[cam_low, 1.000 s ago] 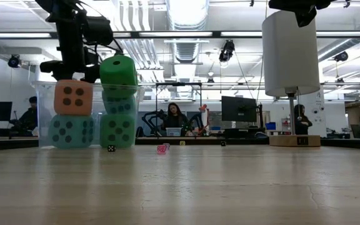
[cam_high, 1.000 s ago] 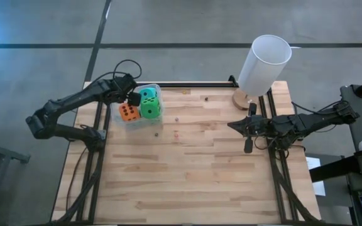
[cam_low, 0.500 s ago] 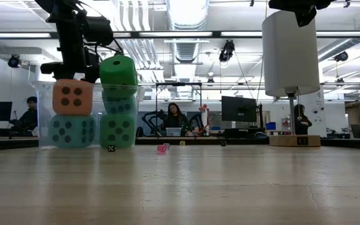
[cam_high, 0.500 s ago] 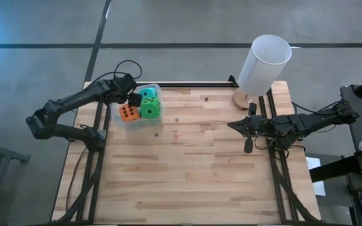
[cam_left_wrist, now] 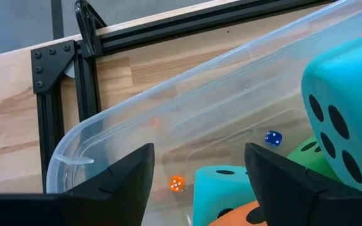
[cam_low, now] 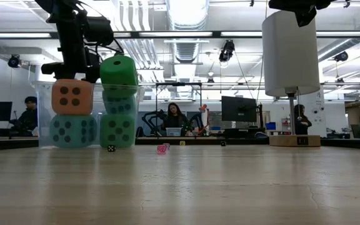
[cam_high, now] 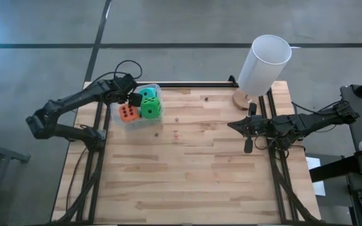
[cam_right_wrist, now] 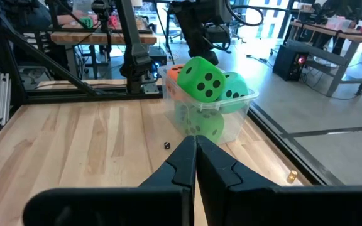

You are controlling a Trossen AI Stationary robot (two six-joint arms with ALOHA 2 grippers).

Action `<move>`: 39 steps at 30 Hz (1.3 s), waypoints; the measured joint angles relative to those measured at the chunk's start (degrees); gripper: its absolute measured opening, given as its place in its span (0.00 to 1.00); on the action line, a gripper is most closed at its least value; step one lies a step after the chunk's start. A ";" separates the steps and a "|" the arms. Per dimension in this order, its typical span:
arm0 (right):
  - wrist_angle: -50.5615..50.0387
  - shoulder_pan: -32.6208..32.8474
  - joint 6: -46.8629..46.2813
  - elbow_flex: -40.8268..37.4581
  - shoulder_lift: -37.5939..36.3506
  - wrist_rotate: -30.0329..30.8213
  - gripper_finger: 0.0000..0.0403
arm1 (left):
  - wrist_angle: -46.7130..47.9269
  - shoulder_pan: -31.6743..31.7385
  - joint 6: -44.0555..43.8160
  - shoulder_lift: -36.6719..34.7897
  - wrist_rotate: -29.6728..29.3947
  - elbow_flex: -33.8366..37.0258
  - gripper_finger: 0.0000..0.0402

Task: Pick & Place Dice
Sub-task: Put the left small black dice into the transparent bin

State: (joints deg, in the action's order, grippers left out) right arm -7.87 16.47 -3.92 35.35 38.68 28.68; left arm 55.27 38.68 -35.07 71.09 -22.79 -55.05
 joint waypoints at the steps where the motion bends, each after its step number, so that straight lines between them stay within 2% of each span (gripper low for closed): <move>1: -0.01 0.02 0.01 0.00 0.00 -0.01 0.02 | 0.00 0.00 0.01 0.00 0.00 0.00 0.62; 11: 0.01 0.00 -0.15 0.00 0.00 -0.01 0.02 | -0.11 0.00 0.15 0.00 -0.02 0.02 0.64; 26: 0.01 0.01 -0.56 0.00 0.00 -0.01 0.02 | -0.17 0.00 0.13 0.00 -0.04 0.02 0.59; 39: 0.01 0.02 -0.59 0.00 0.00 -0.01 0.02 | -0.16 0.00 0.11 0.00 -0.04 0.02 0.60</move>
State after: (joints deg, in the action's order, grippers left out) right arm -7.86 16.49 -4.51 35.35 38.68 28.67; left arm 55.10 38.68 -34.96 71.09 -22.83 -55.02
